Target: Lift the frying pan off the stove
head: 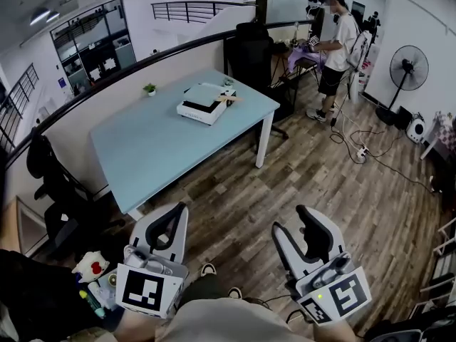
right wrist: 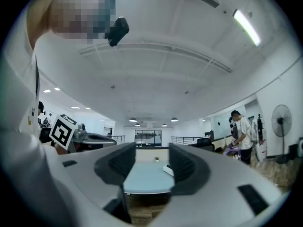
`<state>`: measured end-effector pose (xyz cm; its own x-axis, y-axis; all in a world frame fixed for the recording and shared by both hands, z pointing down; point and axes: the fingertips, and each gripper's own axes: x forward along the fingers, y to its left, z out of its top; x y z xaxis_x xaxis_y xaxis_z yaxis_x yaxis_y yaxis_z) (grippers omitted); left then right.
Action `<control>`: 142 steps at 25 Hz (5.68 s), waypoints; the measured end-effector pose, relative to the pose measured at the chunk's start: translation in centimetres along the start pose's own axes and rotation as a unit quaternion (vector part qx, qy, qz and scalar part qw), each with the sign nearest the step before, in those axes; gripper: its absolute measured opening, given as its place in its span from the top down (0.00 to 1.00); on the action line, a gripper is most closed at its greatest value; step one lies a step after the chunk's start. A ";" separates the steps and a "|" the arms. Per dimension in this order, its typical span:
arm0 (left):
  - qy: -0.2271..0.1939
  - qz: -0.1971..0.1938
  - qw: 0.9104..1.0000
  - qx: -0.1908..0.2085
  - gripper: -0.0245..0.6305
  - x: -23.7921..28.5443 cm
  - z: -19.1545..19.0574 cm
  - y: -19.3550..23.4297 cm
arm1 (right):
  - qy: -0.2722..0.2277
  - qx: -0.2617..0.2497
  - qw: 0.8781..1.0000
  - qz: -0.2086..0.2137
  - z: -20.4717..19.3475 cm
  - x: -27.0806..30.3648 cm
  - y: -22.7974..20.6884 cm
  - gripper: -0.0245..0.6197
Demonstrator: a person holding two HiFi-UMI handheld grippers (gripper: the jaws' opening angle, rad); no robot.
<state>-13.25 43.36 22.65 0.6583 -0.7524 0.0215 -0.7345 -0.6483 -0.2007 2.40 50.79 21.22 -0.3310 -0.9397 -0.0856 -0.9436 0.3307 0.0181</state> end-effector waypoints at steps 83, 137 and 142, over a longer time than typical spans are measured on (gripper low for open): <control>0.293 0.098 0.951 -0.005 0.96 67.0 -26.3 36.3 | 0.385 -0.101 0.888 0.230 -33.9 73.4 -40.9 0.34; 0.390 0.076 0.916 -0.045 0.96 64.5 -38.6 41.6 | 0.558 -0.064 0.801 0.208 -47.0 77.1 -37.9 0.73; 0.356 0.098 0.929 -0.034 0.96 64.5 -36.0 43.3 | 0.514 -0.062 0.833 0.195 -42.4 78.4 -37.6 0.73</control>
<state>-8.46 -37.43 50.59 0.2524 -0.7276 0.6379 -0.8538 -0.4776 -0.2069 11.46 -38.99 56.11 -0.3872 -0.3613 0.8483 -0.7348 0.6767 -0.0472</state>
